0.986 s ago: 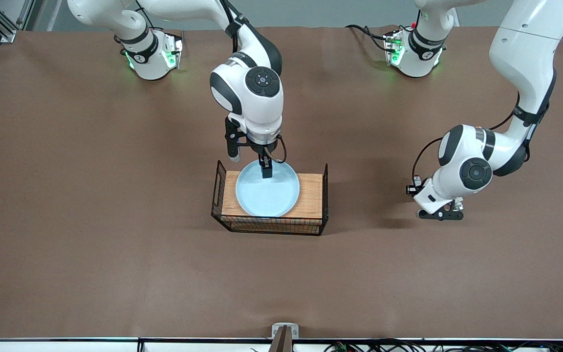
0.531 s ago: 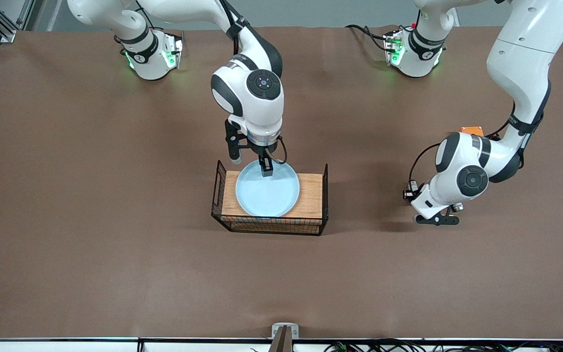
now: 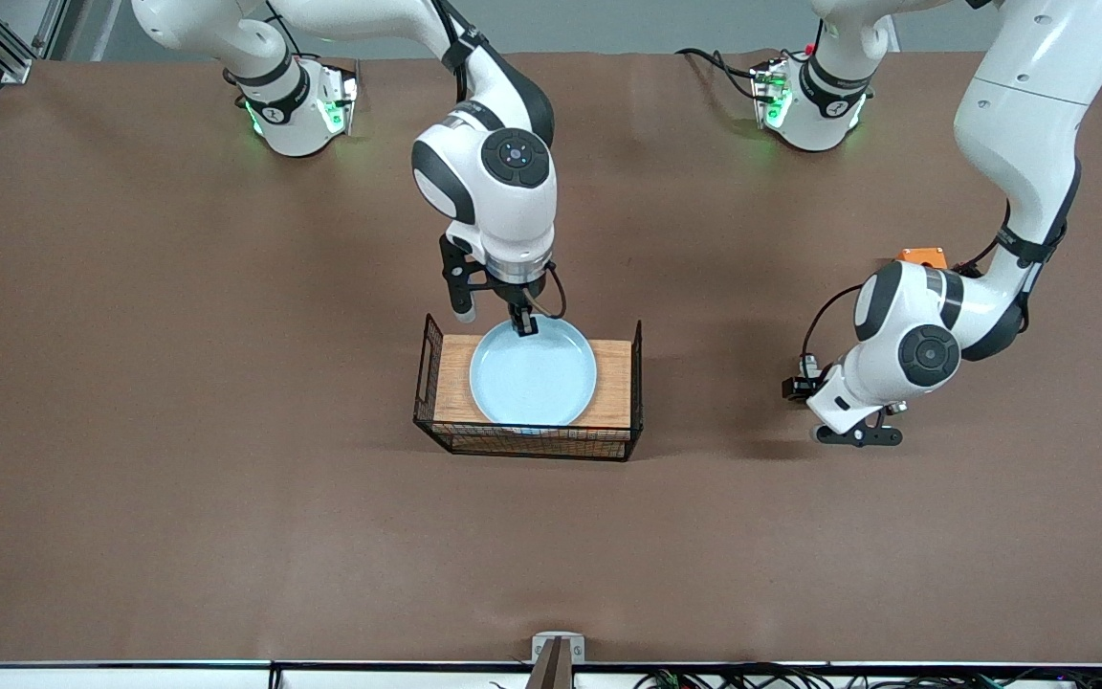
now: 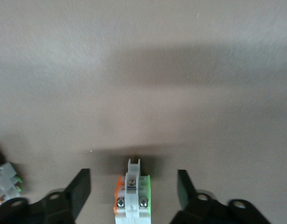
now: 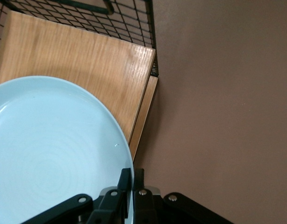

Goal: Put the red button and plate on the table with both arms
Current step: 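Set the button down with the left gripper while the right gripper grips the plate, then lift the plate with the right gripper while the left gripper withdraws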

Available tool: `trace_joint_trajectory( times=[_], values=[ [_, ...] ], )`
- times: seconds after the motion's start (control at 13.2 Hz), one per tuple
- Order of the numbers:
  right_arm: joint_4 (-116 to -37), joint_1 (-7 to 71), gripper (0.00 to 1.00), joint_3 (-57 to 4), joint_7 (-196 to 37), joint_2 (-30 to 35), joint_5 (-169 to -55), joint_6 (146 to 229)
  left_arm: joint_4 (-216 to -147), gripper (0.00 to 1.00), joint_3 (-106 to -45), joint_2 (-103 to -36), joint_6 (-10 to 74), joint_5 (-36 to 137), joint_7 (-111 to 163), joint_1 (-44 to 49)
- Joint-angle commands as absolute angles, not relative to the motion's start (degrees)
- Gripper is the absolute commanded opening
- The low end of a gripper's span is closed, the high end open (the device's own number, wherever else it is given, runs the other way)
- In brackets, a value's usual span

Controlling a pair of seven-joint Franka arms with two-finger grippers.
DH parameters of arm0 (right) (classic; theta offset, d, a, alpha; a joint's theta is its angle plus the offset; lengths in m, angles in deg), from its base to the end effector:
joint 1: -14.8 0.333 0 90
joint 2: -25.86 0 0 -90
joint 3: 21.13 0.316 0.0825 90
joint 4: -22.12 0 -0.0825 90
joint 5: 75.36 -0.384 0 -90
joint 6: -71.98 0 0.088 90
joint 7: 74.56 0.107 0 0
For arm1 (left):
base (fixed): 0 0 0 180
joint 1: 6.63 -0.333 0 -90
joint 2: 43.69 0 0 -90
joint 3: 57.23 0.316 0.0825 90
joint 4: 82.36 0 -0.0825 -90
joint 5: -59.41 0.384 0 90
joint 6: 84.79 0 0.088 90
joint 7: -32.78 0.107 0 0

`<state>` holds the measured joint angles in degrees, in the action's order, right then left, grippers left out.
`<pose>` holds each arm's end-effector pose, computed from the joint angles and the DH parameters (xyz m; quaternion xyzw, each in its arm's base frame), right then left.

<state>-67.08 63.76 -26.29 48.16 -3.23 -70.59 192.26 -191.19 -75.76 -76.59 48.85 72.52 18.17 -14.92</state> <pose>0.4980 0.4844 0.3573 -0.7871 0.6138 -0.0598 0.0112 0.6116 -0.0991 0.2012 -0.9983 0.0257 0.0514 0.0015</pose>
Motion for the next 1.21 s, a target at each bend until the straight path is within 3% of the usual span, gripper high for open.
trace_joint_trajectory(
  times=[0.0,0.3,0.76,1.14],
  values=[
    [-63.8,62.1,0.00,-26.0,45.4,-3.3,-71.0,189.9,-191.5,1.00,-76.0,-72.1,47.4,73.3,18.8,-15.2],
    [-58.0,62.7,0.00,-25.7,44.9,-2.4,-75.0,181.0,-191.1,0.99,-76.4,-63.6,40.3,72.7,20.3,-15.8],
    [-51.6,62.2,0.00,-25.3,31.1,1.1,-86.3,165.4,-183.8,0.99,-76.6,-53.2,25.7,64.3,29.9,-21.9],
    [-50.4,48.0,0.00,-25.5,-9.2,7.6,-86.8,150.8,-180.5,1.00,-76.2,-46.7,18.6,60.7,31.1,-24.2]
  ],
)
